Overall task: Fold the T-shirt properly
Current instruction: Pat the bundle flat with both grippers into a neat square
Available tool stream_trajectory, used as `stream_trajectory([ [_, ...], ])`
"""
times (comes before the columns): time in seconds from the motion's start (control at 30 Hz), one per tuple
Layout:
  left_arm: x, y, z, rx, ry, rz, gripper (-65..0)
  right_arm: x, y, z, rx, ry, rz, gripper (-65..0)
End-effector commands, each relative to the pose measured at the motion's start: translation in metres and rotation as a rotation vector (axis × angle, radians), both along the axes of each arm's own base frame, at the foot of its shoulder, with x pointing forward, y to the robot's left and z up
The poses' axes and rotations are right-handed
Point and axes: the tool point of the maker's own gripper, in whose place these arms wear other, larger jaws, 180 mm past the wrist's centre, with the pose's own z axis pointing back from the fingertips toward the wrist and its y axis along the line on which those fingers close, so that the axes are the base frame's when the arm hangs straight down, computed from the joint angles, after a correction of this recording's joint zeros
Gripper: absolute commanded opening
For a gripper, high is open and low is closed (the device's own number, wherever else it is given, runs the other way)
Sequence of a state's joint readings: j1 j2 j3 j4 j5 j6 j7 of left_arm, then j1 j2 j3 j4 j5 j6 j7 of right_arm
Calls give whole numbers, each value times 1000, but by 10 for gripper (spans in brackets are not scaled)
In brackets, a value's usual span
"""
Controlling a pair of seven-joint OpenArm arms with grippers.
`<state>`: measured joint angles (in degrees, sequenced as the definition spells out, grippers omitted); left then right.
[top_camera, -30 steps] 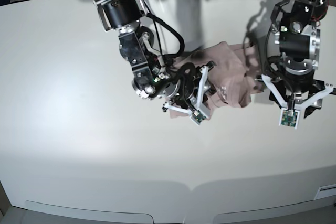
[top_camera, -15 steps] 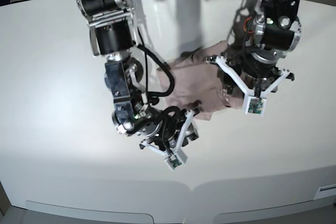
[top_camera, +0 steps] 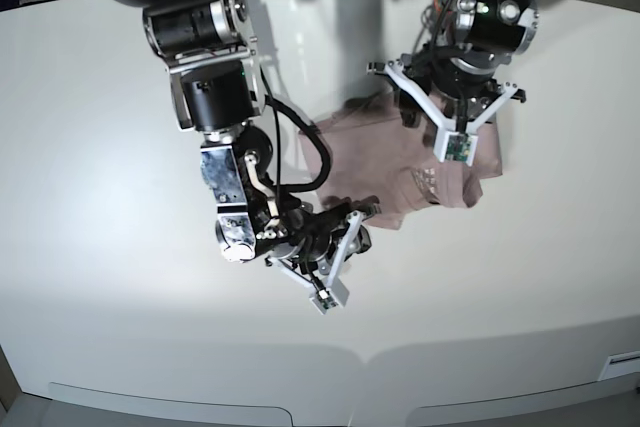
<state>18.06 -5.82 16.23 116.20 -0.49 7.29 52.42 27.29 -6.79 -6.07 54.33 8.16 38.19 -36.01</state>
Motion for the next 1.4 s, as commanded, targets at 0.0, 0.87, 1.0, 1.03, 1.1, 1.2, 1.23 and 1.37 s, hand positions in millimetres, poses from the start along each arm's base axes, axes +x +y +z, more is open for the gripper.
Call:
stream_trajectory([
  [0.0, 6, -1, 5, -6, -37, 2, -401, 14, 6, 21, 31, -47, 5, -459],
  [0.87, 65, 45, -35, 287, -53, 7, -401, -85, -23, -28, 47, 450, 156, -459],
  [1.0, 72, 55, -31, 285, -62, 4, -401, -102, -21, -37, 60, 489, 162, -459],
  [1.03, 71, 56, -32, 279, -62, 3, -401, -107, -22, -39, 61, 493, 161, -459],
  [1.1, 73, 59, -31, 287, -72, 0, -401, -116, -22, -40, 76, 493, 160, -459],
  [1.2, 75, 59, -28, 286, -90, -1, -401, -133, -18, -37, 95, 492, 180, -459],
  [1.23, 76, 58, -27, 284, -99, -2, -401, -139, -17, -36, 97, 488, 189, -459],
  [1.37, 78, 58, -26, 283, -105, -2, -401, -164, -10, -34, 97, 465, 219, -459],
])
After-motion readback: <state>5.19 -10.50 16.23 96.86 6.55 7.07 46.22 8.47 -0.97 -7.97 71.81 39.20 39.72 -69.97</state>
